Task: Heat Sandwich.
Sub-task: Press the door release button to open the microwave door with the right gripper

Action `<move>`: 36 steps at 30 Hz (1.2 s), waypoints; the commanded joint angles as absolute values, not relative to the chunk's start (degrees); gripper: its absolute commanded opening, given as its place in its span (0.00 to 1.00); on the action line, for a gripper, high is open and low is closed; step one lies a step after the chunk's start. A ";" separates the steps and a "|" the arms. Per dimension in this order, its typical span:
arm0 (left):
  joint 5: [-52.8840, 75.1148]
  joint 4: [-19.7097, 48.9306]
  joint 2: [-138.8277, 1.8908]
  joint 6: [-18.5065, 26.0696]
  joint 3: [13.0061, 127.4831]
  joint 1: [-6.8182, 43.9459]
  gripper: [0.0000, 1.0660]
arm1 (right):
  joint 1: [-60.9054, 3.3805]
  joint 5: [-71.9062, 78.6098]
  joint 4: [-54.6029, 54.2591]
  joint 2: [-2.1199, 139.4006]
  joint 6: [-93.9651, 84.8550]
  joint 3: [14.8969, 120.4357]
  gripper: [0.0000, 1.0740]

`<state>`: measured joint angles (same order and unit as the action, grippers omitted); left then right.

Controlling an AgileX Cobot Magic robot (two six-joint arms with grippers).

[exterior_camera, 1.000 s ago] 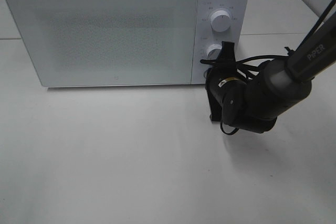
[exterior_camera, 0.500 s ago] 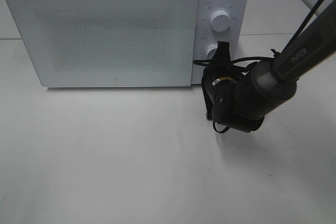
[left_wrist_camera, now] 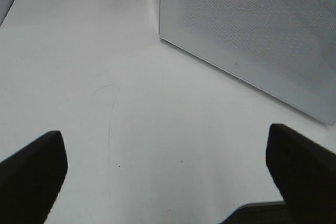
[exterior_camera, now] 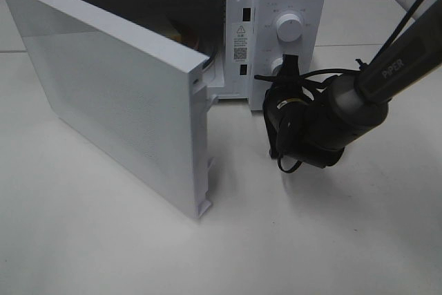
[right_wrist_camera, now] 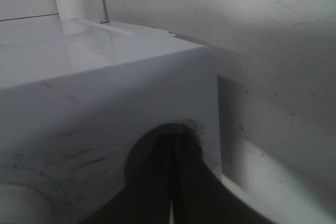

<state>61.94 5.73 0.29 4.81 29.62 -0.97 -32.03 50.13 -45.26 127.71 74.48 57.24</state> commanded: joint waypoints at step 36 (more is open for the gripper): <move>61.25 5.90 0.63 4.64 29.56 -1.09 0.91 | -34.15 41.14 -40.22 117.11 71.22 48.36 0.00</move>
